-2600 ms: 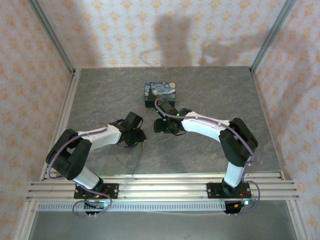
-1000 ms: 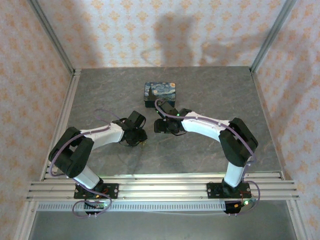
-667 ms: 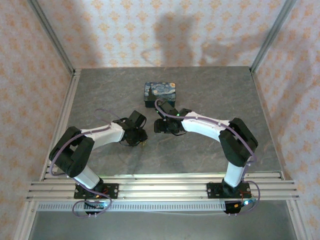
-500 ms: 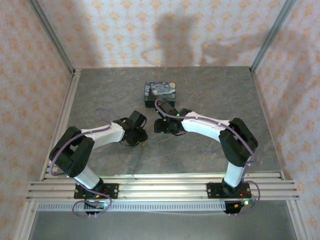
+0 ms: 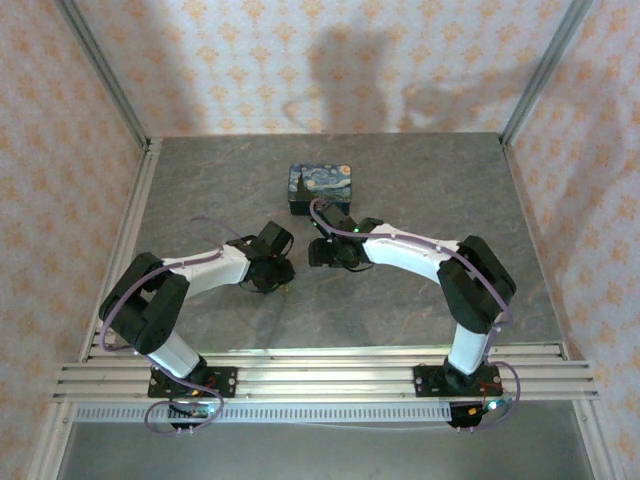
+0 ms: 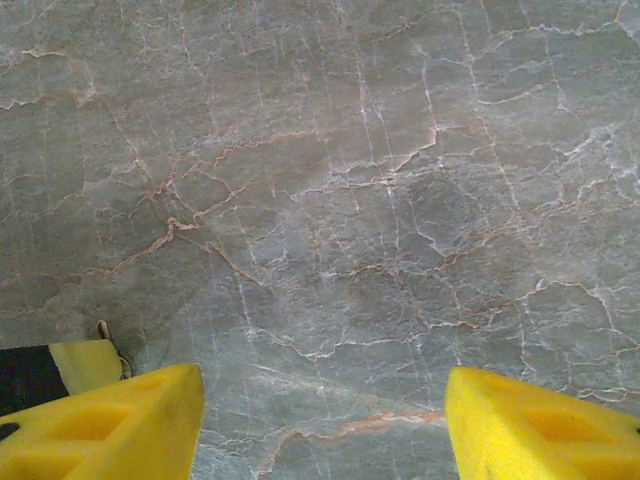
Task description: Unlock the padlock with the key
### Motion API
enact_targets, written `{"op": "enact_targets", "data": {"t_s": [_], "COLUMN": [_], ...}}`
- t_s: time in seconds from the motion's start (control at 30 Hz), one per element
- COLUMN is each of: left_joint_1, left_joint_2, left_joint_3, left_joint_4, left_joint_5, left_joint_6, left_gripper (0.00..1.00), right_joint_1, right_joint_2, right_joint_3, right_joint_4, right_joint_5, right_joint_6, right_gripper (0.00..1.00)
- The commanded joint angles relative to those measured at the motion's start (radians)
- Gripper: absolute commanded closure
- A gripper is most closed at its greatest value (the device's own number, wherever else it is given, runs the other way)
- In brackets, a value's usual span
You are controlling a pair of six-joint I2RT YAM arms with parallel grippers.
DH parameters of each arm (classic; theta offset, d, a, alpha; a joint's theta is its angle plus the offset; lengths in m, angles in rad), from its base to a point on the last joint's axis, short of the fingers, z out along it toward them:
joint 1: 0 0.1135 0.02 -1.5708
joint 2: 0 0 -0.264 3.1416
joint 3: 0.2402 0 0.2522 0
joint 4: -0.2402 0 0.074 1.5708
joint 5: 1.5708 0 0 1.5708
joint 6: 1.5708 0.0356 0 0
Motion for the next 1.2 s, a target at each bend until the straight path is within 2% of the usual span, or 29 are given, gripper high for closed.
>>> {"op": "enact_targets", "data": {"t_s": [0.0, 0.67, 1.17], "left_joint_1": [-0.042, -0.043, -0.041], "left_joint_2": [0.047, 0.0, -0.047], "left_joint_3": [0.014, 0.023, 0.005], "left_joint_4": [0.083, 0.071, 0.128], "left_joint_5": [0.075, 0.025, 0.008], "left_joint_6": [-0.002, 0.109, 0.24], "left_gripper": [0.83, 1.0, 1.0], "right_joint_1": [0.007, 0.007, -0.032], "right_joint_2": [-0.017, 0.021, -0.025], "right_joint_3": [-0.013, -0.042, -0.122], "right_joint_4": [-0.002, 0.047, 0.14], "right_joint_5": [0.032, -0.009, -0.064], "right_joint_6": [0.0, 0.024, 0.095], "right_gripper": [0.35, 0.35, 0.38]}}
